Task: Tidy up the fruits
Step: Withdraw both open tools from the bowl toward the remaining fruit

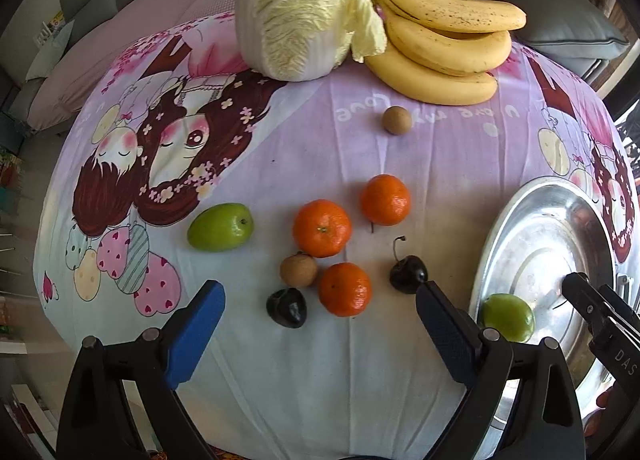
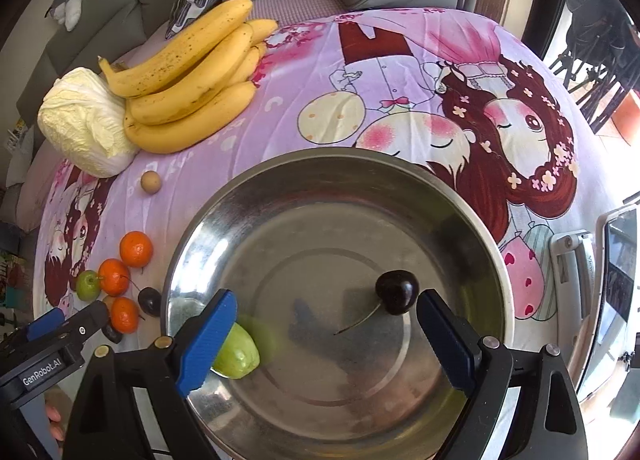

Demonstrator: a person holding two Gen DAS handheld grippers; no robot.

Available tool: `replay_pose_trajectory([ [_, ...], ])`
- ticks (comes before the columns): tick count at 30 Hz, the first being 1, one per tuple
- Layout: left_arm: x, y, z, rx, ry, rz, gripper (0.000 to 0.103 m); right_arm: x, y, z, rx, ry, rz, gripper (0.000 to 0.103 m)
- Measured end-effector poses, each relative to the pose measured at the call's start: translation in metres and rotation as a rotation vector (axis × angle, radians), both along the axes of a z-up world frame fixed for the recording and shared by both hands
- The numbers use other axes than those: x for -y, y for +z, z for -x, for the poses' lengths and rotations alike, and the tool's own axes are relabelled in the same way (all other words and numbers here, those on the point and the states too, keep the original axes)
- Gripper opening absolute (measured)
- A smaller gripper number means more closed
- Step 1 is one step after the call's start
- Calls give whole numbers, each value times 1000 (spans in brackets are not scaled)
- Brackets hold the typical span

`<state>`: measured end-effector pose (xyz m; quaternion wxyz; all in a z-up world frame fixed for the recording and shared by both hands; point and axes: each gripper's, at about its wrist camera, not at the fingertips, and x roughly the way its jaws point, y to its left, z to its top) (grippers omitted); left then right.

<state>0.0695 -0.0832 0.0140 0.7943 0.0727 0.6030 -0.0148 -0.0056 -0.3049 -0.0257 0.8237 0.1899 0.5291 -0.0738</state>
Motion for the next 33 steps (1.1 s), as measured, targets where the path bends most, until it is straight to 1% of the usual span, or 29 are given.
replay_pose_trajectory([
  [6, -26, -7, -1, -18, 41, -22, 96, -26, 1, -5, 0, 65, 15, 94],
  [11, -42, -12, 0, -38, 84, -11, 96, -53, 4, -9, 15, 143, 6, 94],
  [16, -53, -14, 1, -28, 120, -16, 96, -79, 5, -15, 24, 215, -18, 94],
  [21, -65, -15, 2, -14, 167, -76, 96, -98, 4, -23, 26, 259, -27, 94],
  [22, -69, -15, 1, -12, 178, -77, 96, -102, 4, -25, 28, 268, -33, 94],
  [27, -81, -16, -4, -39, 229, -53, 96, -116, 3, -34, 32, 301, -59, 94],
  [30, -87, -15, -7, -51, 265, -19, 96, -122, 0, -40, 27, 318, -91, 94],
  [33, -90, -13, -11, -49, 290, -2, 96, -124, -2, -44, 18, 313, -81, 94],
])
